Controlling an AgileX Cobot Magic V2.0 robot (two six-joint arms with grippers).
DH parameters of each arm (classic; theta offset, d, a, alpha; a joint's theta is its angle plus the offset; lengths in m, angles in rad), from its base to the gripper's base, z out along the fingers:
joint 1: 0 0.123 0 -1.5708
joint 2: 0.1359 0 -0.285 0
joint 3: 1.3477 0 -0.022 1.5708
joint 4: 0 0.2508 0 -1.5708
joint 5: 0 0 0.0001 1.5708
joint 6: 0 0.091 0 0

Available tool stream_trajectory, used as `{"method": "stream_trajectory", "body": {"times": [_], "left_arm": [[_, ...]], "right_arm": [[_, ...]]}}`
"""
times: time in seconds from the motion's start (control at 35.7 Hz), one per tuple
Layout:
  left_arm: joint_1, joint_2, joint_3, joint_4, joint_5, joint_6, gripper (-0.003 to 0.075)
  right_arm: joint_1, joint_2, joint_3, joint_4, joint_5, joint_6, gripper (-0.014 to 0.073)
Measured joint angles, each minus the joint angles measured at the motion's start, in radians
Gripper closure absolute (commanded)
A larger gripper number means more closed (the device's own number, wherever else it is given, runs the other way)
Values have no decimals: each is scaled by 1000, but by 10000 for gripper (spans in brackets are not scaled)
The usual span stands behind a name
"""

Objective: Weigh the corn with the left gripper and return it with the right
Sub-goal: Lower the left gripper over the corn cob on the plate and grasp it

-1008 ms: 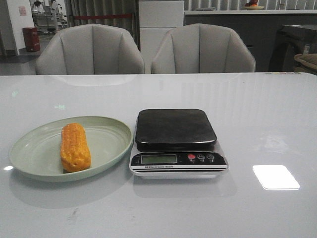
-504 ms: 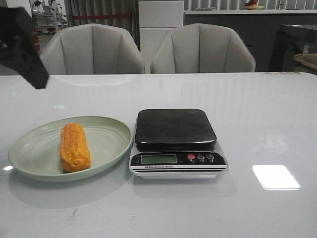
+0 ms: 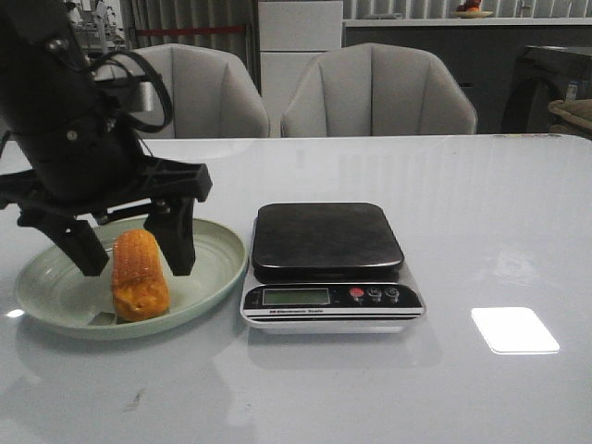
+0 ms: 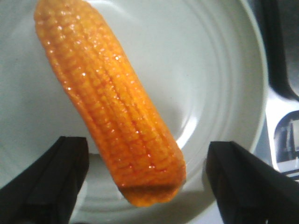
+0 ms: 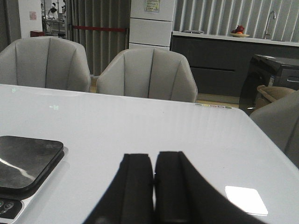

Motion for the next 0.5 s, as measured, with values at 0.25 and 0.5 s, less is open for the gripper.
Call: {"method": "stream_trajectory", "body": {"times": [0.25, 0.5], "left_arm": [[0, 85, -12, 5, -2, -15, 488], [-8, 101, -165, 5, 78, -13, 596]], "right_arm": [[0, 0, 0, 0, 0, 0, 411], [0, 0, 0, 0, 0, 0, 411]]}}
